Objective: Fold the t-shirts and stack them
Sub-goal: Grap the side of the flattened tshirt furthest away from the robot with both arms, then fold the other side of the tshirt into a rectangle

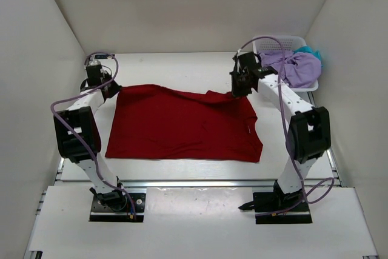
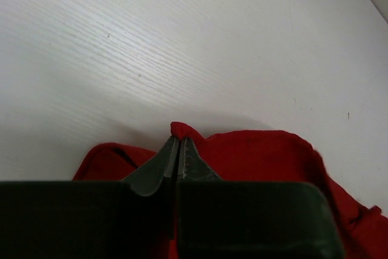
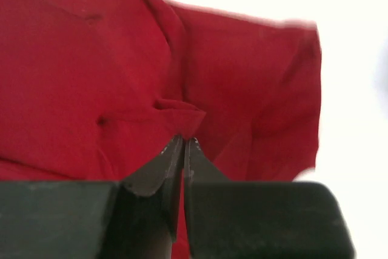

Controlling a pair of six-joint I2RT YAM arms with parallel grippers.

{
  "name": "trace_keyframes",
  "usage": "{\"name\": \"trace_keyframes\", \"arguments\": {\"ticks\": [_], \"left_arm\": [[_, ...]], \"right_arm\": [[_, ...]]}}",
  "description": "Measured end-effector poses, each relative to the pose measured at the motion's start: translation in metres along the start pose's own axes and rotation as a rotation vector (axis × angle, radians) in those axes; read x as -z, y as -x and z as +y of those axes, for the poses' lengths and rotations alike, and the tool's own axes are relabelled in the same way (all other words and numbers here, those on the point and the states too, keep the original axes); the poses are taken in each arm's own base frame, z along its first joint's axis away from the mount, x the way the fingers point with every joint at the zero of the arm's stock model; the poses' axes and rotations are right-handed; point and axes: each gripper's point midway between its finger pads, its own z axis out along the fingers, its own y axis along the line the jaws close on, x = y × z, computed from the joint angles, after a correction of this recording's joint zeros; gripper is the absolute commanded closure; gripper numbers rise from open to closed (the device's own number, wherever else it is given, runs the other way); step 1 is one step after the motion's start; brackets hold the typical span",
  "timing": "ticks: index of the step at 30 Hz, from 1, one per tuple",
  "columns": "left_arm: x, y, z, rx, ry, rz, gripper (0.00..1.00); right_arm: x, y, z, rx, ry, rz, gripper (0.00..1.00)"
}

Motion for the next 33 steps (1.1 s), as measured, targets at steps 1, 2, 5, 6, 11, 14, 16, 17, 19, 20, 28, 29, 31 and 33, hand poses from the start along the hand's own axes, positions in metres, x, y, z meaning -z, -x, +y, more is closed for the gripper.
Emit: {"name": "trace_keyframes", "arguments": {"ticks": [1,2,5,6,11,14,16,17,19,20,28,29,31,33], "left_arm": [[0.002,0.000,0.001,0.002,0.001,-0.002,1.00],[0.006,-0.002,0.002,0.002,0.002,-0.003,1.00],[0.017,-0.004,0.008,0.009,0.007,-0.009,1.00],[0.020,-0.004,0.008,0.009,0.007,-0.012,1.00],[0.037,-0.001,0.006,0.012,-0.004,-0.038,1.00],[0.048,0.002,0.006,0.015,-0.011,-0.055,1.00],[0.055,0.005,0.006,0.016,-0.012,-0.069,1.00],[0.058,0.005,0.008,0.017,-0.011,-0.074,1.00],[0.064,0.002,0.013,0.020,-0.001,-0.081,1.00],[0.067,-0.001,0.016,0.020,0.005,-0.081,1.00],[0.068,-0.049,0.053,0.040,0.093,0.015,0.99],[0.069,-0.054,0.059,0.050,0.105,0.028,0.98],[0.070,-0.063,0.072,0.084,0.129,0.050,0.92],[0.070,-0.067,0.082,0.114,0.148,0.056,0.83]], "right_arm": [[0.003,-0.009,-0.002,-0.010,0.001,-0.004,1.00],[0.007,-0.019,-0.005,-0.018,0.000,-0.003,1.00],[0.022,-0.043,-0.011,-0.037,-0.009,-0.007,1.00],[0.027,-0.047,-0.012,-0.043,-0.009,-0.023,1.00],[0.060,-0.062,-0.016,-0.068,0.003,-0.115,1.00],[0.074,-0.074,-0.018,-0.082,0.011,-0.160,1.00],[0.077,-0.085,-0.019,-0.092,0.014,-0.171,1.00],[0.076,-0.093,-0.021,-0.098,0.013,-0.168,1.00],[0.074,-0.114,-0.024,-0.111,0.008,-0.144,1.00],[0.072,-0.123,-0.025,-0.120,0.007,-0.135,1.00],[0.066,-0.181,-0.026,-0.205,0.032,-0.097,0.99],[0.064,-0.185,-0.026,-0.214,0.041,-0.098,0.98],[0.059,-0.196,-0.025,-0.238,0.057,-0.091,0.98],[0.053,-0.210,-0.027,-0.271,0.065,-0.066,0.98]]}}
